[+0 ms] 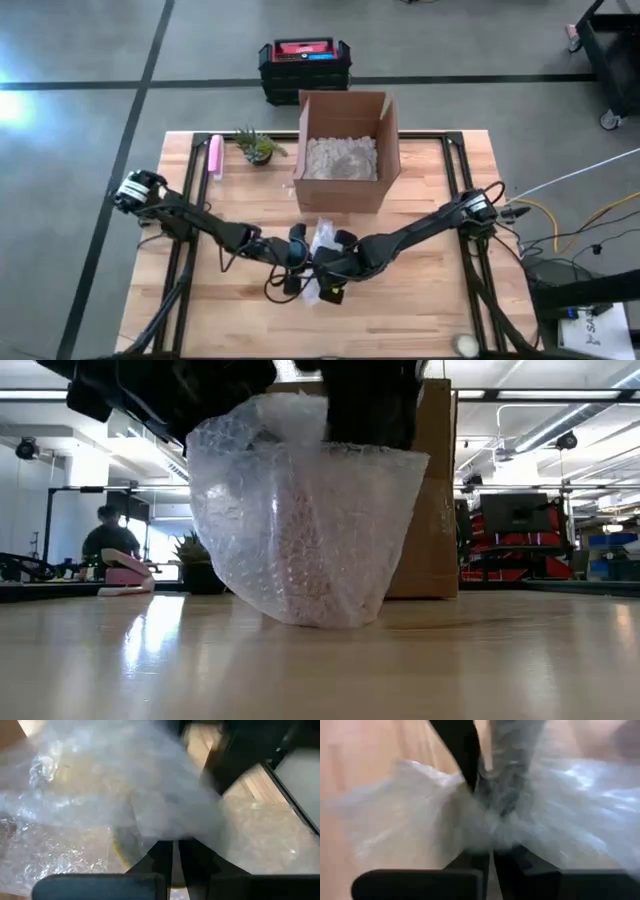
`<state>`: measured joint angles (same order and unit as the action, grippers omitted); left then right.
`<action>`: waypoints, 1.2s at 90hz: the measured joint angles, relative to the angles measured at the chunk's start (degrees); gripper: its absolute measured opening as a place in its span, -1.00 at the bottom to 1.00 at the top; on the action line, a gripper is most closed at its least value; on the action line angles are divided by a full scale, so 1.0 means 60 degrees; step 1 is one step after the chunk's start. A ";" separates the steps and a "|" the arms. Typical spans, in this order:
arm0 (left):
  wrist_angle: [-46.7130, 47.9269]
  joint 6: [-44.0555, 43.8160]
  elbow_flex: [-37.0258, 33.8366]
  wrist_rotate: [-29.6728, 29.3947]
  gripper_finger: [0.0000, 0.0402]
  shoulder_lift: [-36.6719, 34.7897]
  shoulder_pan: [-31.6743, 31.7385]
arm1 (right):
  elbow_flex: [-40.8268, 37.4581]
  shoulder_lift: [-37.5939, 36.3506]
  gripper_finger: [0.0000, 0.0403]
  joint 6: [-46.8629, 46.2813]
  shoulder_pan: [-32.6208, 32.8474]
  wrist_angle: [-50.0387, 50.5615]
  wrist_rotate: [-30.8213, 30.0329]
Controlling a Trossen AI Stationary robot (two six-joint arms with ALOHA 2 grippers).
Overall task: Wrap mug
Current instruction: Wrap the orange mug with bubble wrap
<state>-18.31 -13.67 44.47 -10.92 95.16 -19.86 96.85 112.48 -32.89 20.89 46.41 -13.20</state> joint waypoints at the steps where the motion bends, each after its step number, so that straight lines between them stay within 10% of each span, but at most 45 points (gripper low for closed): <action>1: 0.0004 0.0000 0.0000 0.0000 -0.90 -0.0004 0.0000 | 0.0063 -0.0056 -0.96 0.0012 0.0002 0.0101 -0.0008; 28: -0.0028 0.0127 -0.0022 0.0040 -0.90 -0.0118 -0.0018 | 0.0305 -0.0691 -0.96 -0.0374 -0.0231 0.1889 -0.3658; 54: -0.0033 0.0162 -0.0033 0.0073 -0.90 -0.0118 -0.0022 | -0.0315 0.0031 -0.96 0.0979 -0.0315 -0.0572 -0.0590; 108: -0.0190 0.0092 -0.0080 0.0238 -0.90 -0.1208 -0.0036 | -0.0742 0.0602 -0.96 0.0300 -0.0300 -0.0859 -0.0243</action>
<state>-19.45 -13.12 43.99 -9.49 87.91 -20.08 92.40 116.09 -31.09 19.09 41.25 -14.65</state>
